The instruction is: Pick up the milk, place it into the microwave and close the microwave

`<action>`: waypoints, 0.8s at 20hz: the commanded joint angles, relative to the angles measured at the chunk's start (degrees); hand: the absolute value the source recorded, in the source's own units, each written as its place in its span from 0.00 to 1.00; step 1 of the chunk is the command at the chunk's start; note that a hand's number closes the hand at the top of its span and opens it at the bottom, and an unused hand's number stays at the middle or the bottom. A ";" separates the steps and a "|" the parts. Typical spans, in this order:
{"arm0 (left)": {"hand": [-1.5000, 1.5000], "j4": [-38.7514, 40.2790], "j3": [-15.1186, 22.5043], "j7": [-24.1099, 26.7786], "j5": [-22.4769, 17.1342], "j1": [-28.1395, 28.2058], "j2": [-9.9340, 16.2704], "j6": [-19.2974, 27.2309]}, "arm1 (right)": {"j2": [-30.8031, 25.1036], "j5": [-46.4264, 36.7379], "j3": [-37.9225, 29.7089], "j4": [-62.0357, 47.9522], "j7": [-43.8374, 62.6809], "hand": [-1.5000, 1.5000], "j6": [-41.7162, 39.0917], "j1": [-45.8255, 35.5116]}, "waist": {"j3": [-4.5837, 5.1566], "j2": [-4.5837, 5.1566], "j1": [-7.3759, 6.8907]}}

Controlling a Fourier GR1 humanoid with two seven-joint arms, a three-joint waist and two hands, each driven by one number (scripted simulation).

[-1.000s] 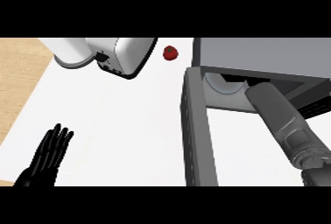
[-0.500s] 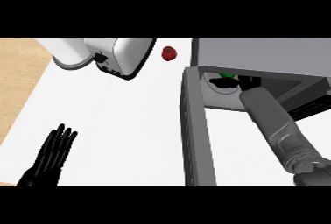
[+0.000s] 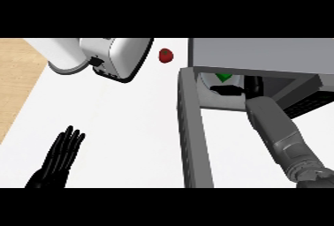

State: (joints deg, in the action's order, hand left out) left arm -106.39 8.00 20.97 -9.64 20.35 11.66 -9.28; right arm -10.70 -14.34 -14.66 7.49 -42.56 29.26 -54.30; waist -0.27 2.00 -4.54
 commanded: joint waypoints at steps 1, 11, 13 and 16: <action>0.00 0.52 1.76 1.20 1.95 0.91 -0.96 0.24 | -0.45 2.38 -2.28 0.30 -3.98 0.00 -4.88 3.05 | 0.06 -0.51 0.99; 0.00 -1.41 3.53 -1.11 3.45 0.66 -2.09 1.03 | 0.98 5.41 -4.36 0.64 -9.69 0.00 -16.56 9.15 | 0.14 -1.31 2.59; 0.00 1.44 3.96 -1.70 4.99 -2.38 -3.68 2.54 | 1.80 5.16 -3.67 0.99 -11.13 0.00 -18.63 11.20 | 0.18 -1.46 3.30; 0.00 -3.16 4.67 -4.68 4.10 -0.74 -3.25 2.24 | 1.86 5.57 -3.78 1.28 -14.57 0.00 -20.92 15.25 | 0.16 -1.56 3.26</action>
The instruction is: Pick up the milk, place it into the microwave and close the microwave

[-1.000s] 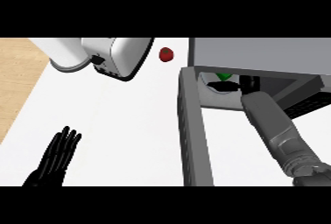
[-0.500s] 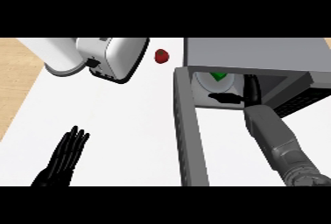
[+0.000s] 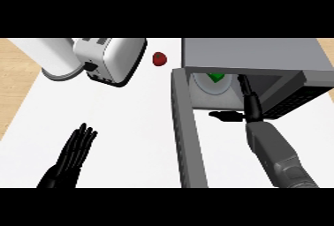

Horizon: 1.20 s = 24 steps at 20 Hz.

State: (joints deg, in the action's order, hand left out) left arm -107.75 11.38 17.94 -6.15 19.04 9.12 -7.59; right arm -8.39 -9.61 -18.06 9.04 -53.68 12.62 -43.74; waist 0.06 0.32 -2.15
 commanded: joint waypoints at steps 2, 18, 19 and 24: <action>0.00 1.48 1.34 -1.40 1.84 -2.98 -2.34 1.66 | 0.65 0.60 0.71 1.46 -3.11 0.00 -4.68 6.55 | -0.10 -0.18 1.74; 1.00 7.35 5.30 -2.94 8.01 -5.73 0.59 -1.94 | 2.14 8.65 1.83 21.96 -4.88 0.00 -26.39 24.43 | 0.06 -0.86 3.68; 1.00 6.07 6.04 -4.72 7.81 -5.76 0.62 -2.38 | 1.07 8.58 2.76 24.12 -5.17 0.00 -28.14 27.72 | 0.04 -0.80 3.50; 1.00 12.32 10.36 -2.37 16.26 -10.18 2.01 -3.04 | -0.81 10.78 4.19 34.59 -1.18 0.00 -30.58 34.10 | 0.13 -0.94 4.80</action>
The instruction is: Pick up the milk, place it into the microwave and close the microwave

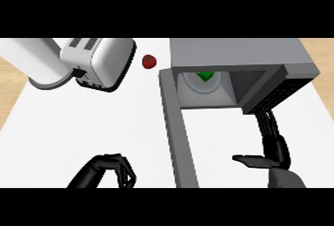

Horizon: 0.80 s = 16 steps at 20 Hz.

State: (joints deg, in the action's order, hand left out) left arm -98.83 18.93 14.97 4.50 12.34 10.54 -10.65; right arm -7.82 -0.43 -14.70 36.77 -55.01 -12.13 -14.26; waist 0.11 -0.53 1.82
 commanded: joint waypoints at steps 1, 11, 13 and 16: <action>1.00 4.56 2.79 -1.14 5.59 -5.23 0.26 -0.36 | -0.61 2.48 1.20 10.65 2.11 0.00 -5.18 5.71 | 0.07 0.01 0.54; 1.00 16.01 12.42 -2.75 12.10 -12.09 -9.70 0.03 | -3.30 10.54 2.69 40.84 14.12 0.00 -9.83 26.22 | 0.02 0.34 -0.10; 1.00 18.56 13.84 -1.30 12.99 -12.75 -10.30 1.06 | -5.32 13.25 1.07 43.89 14.85 0.00 -12.48 28.06 | -0.04 0.43 -0.79; 1.00 24.82 19.46 -2.11 8.04 -19.60 -10.42 8.27 | -4.34 16.01 1.32 51.86 18.96 0.00 -12.43 31.62 | -0.03 0.53 -0.48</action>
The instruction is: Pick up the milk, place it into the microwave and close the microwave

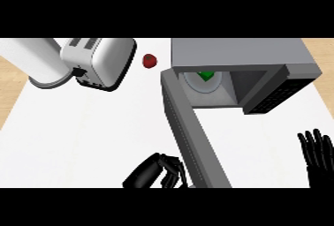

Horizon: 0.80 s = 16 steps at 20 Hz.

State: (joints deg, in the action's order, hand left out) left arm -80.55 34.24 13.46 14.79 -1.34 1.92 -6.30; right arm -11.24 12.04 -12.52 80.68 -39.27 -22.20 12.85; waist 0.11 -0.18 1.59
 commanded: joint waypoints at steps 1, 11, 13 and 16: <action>1.00 11.44 8.59 1.01 -2.73 -8.46 -1.83 9.53 | -0.21 2.08 0.71 6.75 2.30 0.00 -2.24 2.88 | -0.01 0.30 0.16; 1.00 19.21 21.54 -1.46 -21.12 -26.55 -1.89 25.21 | -3.35 8.52 0.84 19.56 10.95 0.00 -5.77 6.48 | 0.15 0.89 4.20; 1.00 21.38 22.26 -1.28 -24.01 -29.25 -1.90 26.65 | -3.32 9.87 1.37 19.77 12.37 0.00 -5.77 4.13 | 0.13 1.16 4.41; 1.00 20.93 21.79 -3.24 -25.45 -32.72 -1.90 29.42 | -4.57 10.43 2.08 23.84 13.72 0.00 -6.77 5.03 | 0.28 1.38 7.81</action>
State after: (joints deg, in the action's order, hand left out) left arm -60.58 55.03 11.37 -7.43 -28.73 0.54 19.64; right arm -14.66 21.01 -10.85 101.19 -27.47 -28.02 17.94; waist 0.27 0.92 6.75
